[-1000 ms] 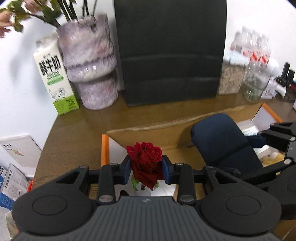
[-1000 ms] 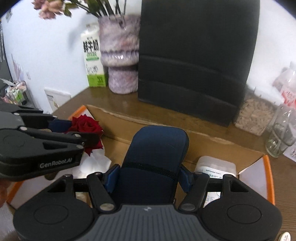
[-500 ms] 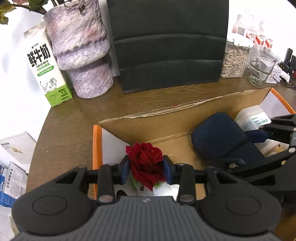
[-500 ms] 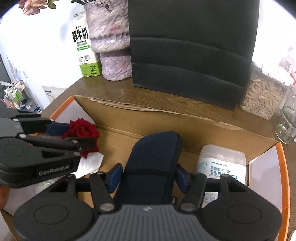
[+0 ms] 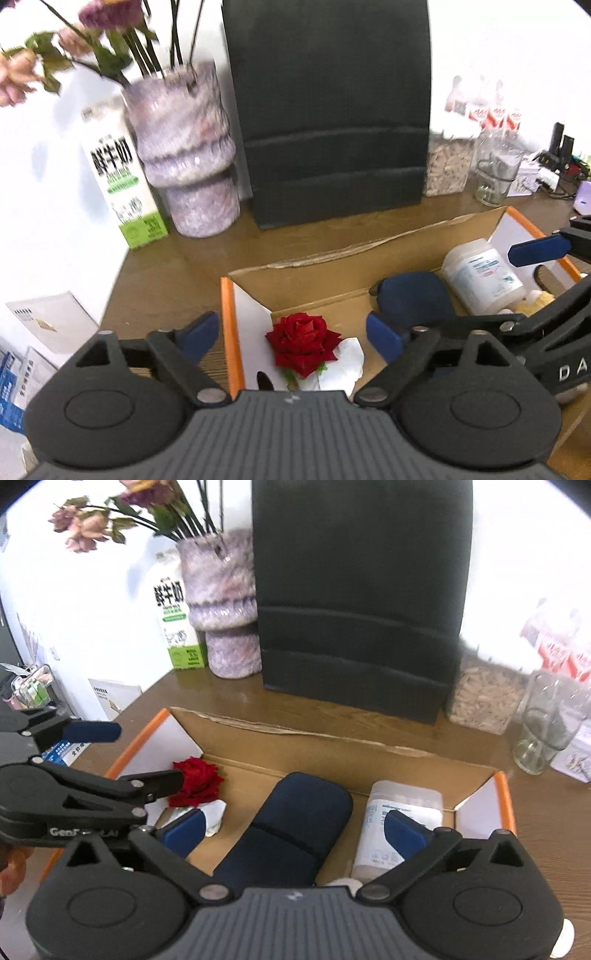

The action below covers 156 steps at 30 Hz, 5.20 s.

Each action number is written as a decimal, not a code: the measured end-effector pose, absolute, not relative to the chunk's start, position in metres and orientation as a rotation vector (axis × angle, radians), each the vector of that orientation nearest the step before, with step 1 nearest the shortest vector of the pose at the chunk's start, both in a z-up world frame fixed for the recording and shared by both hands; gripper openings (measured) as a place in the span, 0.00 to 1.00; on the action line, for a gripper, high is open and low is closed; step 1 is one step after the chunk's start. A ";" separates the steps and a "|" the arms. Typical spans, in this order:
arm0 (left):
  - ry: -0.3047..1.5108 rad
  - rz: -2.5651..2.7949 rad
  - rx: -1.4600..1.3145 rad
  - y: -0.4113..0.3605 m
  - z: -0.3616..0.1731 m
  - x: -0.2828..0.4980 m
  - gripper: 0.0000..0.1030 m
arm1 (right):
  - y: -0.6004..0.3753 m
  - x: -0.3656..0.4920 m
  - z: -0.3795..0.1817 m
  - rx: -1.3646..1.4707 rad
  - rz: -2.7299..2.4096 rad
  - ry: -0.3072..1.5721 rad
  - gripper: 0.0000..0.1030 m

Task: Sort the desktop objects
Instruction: 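Carry the rose and navy pouch over the cardboard box with both grippers, then open both grippers to drop the rose and pouch into the box, then move both tools back toward the purple cloth bag and white caps, then grasp the purple cloth bag with the right gripper, then lift the purple bag with the right gripper while the left gripper grasps a white cap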

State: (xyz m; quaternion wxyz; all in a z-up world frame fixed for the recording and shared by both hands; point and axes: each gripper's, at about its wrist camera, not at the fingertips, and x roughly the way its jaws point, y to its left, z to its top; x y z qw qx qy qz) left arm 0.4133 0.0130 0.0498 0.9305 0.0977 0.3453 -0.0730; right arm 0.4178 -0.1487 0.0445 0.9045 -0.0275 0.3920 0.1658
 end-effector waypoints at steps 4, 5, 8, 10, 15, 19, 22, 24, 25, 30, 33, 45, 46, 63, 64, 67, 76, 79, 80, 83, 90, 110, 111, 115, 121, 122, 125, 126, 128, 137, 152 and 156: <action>0.655 -0.127 0.191 0.017 0.062 0.387 1.00 | -0.150 0.394 0.059 -0.067 0.341 0.778 1.00; 0.650 -0.121 0.183 0.019 0.064 0.381 1.00 | -0.150 0.388 0.061 -0.074 0.340 0.772 1.00; 0.628 -0.102 0.154 0.024 0.070 0.363 1.00 | -0.152 0.366 0.068 -0.090 0.338 0.754 1.00; 0.608 -0.086 0.126 0.030 0.074 0.348 1.00 | -0.153 0.352 0.071 -0.093 0.340 0.741 1.00; 0.582 -0.068 0.089 0.040 0.076 0.313 1.00 | -0.160 0.314 0.080 -0.099 0.343 0.697 1.00; 0.557 -0.062 0.074 0.044 0.075 0.282 1.00 | -0.165 0.282 0.083 -0.103 0.347 0.664 1.00; 0.532 -0.059 0.061 0.046 0.073 0.258 1.00 | -0.168 0.259 0.083 -0.105 0.351 0.646 1.00; 0.518 -0.053 0.048 0.047 0.071 0.243 1.00 | -0.170 0.244 0.080 -0.103 0.359 0.639 1.00; 0.513 -0.053 0.039 0.048 0.069 0.235 1.00 | -0.170 0.237 0.078 -0.101 0.363 0.636 1.00; 0.508 -0.055 -0.028 0.058 0.059 0.203 1.00 | -0.173 0.197 0.066 -0.097 0.371 0.618 1.00; 0.501 -0.043 -0.048 0.061 0.049 0.183 1.00 | -0.174 0.174 0.057 -0.097 0.369 0.607 1.00; 0.509 0.019 -0.082 0.064 0.009 0.123 1.00 | -0.176 0.116 0.009 -0.066 0.356 0.653 1.00; 0.511 0.024 -0.085 0.064 0.006 0.119 1.00 | -0.175 0.113 0.005 -0.067 0.354 0.657 1.00; 0.564 0.027 -0.062 0.064 -0.011 0.102 1.00 | -0.149 0.110 -0.011 -0.162 0.378 0.611 1.00; 0.566 0.027 -0.062 0.064 -0.011 0.102 1.00 | -0.146 0.112 -0.012 -0.178 0.378 0.611 1.00; 0.572 0.028 -0.060 0.065 -0.012 0.103 1.00 | -0.139 0.119 -0.015 -0.214 0.386 0.608 1.00; 0.589 0.042 -0.065 0.071 -0.017 0.105 1.00 | -0.121 0.141 -0.025 -0.345 0.409 0.590 0.96; 0.595 0.053 -0.069 0.074 -0.017 0.106 1.00 | -0.118 0.143 -0.029 -0.368 0.425 0.601 0.85; 0.597 0.056 -0.071 0.075 -0.018 0.106 1.00 | -0.118 0.142 -0.030 -0.370 0.425 0.598 0.81; 0.601 0.060 -0.074 0.076 -0.018 0.108 1.00 | -0.121 0.138 -0.030 -0.379 0.413 0.581 0.60; 0.605 0.051 -0.069 0.074 -0.020 0.109 1.00 | -0.123 0.129 -0.030 -0.438 0.408 0.534 0.31; 0.572 0.035 -0.030 0.059 -0.006 0.117 1.00 | -0.164 0.123 0.018 -0.159 0.432 0.413 0.08; 0.572 0.029 -0.027 0.057 -0.005 0.119 1.00 | -0.168 0.123 0.019 -0.148 0.418 0.407 0.08; 0.575 0.004 -0.016 0.049 -0.005 0.131 1.00 | -0.185 0.129 0.020 -0.096 0.375 0.412 0.08; 0.607 -0.001 0.020 0.038 -0.011 0.152 0.83 | -0.208 0.139 0.012 -0.026 0.321 0.444 0.08; 0.616 0.006 0.024 0.037 -0.013 0.156 0.80 | -0.210 0.141 0.011 -0.014 0.317 0.454 0.08; 0.641 0.016 0.022 0.036 -0.018 0.168 0.68 | -0.216 0.145 0.004 0.014 0.309 0.479 0.08; 0.647 0.015 0.023 0.036 -0.020 0.171 0.66 | -0.217 0.146 0.002 0.020 0.308 0.484 0.08; 0.661 0.017 0.027 0.035 -0.023 0.177 0.60 | -0.219 0.147 -0.002 0.029 0.307 0.493 0.08; 0.696 -0.003 0.012 0.034 -0.032 0.188 0.47 | -0.221 0.151 -0.009 0.047 0.309 0.517 0.08; 0.693 -0.020 -0.006 0.038 -0.032 0.188 0.28 | -0.224 0.154 -0.015 0.055 0.309 0.534 0.08; 0.691 -0.020 -0.012 0.039 -0.031 0.185 0.28 | -0.224 0.153 -0.013 0.057 0.314 0.527 0.08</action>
